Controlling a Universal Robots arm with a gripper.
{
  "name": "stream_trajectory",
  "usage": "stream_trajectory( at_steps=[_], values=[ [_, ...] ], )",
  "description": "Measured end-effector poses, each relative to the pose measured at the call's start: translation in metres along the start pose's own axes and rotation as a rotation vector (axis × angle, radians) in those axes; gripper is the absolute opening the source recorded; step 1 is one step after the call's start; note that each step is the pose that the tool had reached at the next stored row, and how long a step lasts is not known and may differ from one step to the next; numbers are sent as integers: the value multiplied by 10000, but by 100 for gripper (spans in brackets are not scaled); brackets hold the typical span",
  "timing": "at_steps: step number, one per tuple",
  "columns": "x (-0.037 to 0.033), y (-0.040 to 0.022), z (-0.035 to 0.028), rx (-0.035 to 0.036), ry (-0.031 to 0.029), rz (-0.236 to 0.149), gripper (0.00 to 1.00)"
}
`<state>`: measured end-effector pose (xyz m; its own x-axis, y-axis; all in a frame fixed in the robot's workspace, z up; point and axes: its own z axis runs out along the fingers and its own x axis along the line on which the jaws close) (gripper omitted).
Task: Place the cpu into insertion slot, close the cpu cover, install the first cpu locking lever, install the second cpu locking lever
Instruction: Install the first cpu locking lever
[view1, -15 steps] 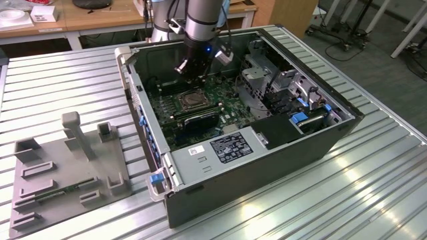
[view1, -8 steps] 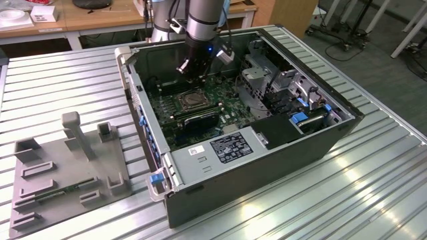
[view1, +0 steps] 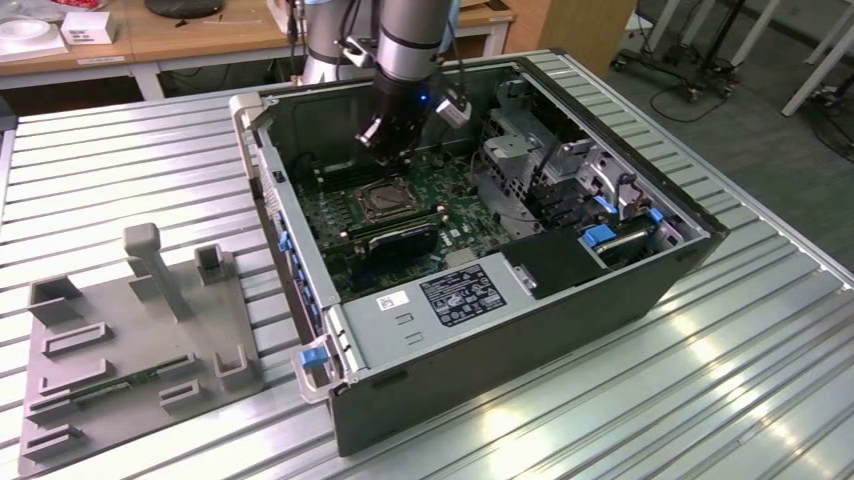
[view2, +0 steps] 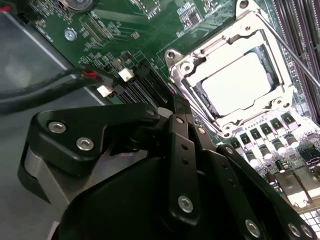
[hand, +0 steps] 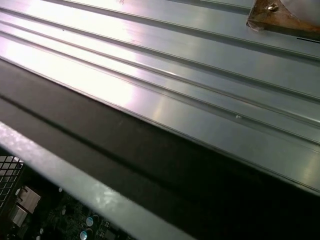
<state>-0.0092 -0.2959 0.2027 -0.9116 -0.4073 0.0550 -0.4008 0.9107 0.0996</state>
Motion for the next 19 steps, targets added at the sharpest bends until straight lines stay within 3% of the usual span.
stream_trajectory(
  at_steps=[19],
  values=[
    [-24,-15,-5,13,15,-109,11]
  ],
)
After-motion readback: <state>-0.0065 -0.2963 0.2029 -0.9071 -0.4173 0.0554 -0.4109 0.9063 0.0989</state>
